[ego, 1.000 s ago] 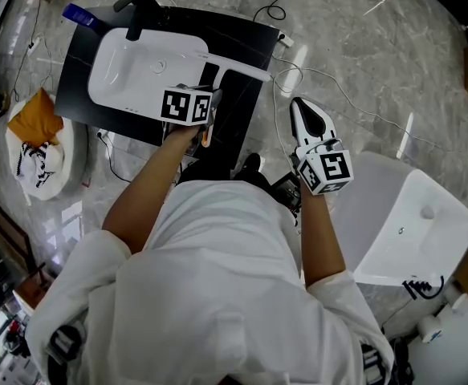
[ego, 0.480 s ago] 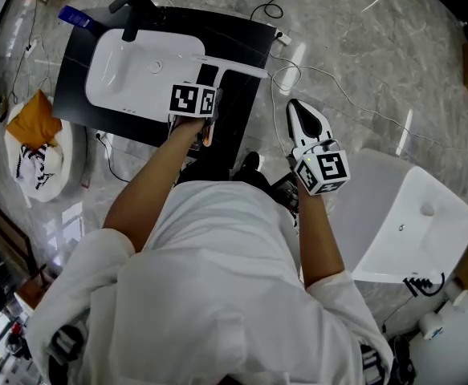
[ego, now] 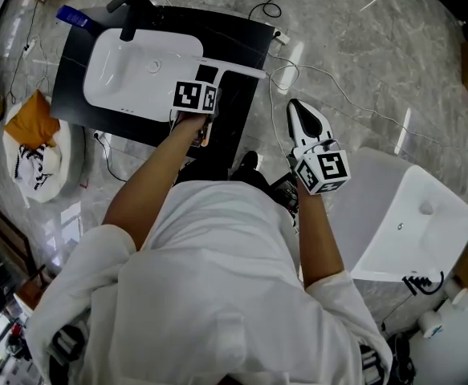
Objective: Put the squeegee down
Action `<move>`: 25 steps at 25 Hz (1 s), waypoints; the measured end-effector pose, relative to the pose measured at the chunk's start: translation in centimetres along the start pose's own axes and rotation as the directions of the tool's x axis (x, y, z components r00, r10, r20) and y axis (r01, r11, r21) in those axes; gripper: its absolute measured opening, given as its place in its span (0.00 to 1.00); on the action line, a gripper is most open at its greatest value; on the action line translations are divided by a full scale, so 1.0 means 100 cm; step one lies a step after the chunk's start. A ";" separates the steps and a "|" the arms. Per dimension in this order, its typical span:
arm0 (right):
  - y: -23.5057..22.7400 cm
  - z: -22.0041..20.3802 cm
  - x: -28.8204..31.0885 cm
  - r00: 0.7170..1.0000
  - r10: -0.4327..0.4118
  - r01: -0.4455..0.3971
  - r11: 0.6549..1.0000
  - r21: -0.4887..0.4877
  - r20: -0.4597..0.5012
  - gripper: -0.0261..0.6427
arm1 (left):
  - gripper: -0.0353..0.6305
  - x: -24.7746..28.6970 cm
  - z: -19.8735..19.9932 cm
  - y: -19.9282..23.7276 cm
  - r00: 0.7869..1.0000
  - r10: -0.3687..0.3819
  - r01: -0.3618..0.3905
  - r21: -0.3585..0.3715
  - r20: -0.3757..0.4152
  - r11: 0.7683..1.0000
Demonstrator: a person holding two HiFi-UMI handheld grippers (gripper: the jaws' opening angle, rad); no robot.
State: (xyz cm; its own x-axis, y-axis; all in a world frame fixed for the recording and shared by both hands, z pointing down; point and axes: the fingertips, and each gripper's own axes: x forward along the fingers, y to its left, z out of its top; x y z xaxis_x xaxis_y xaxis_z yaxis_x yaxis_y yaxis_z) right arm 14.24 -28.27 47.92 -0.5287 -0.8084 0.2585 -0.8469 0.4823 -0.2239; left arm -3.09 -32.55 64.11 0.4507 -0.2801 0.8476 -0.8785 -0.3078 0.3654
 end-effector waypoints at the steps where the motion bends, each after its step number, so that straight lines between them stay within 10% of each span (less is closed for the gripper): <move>1: 0.000 -0.001 0.000 1.000 0.000 0.000 1.000 0.000 -0.001 0.06 | 0.18 0.001 0.000 0.000 1.000 -0.001 0.001 0.000 0.000 1.000; 25: -0.007 -0.006 -0.011 1.000 -0.030 0.030 0.999 0.022 -0.002 0.06 | 0.18 0.021 -0.004 -0.005 1.000 -0.012 0.012 -0.001 -0.011 1.000</move>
State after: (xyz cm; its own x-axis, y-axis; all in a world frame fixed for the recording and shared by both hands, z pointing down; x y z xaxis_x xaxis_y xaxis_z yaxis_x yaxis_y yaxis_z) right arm 15.44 -27.50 48.34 -0.5034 -0.8219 0.2665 -0.8608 0.4504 -0.2370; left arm -1.73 -32.64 65.83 0.4598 -0.2658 0.8473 -0.8730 -0.3102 0.3764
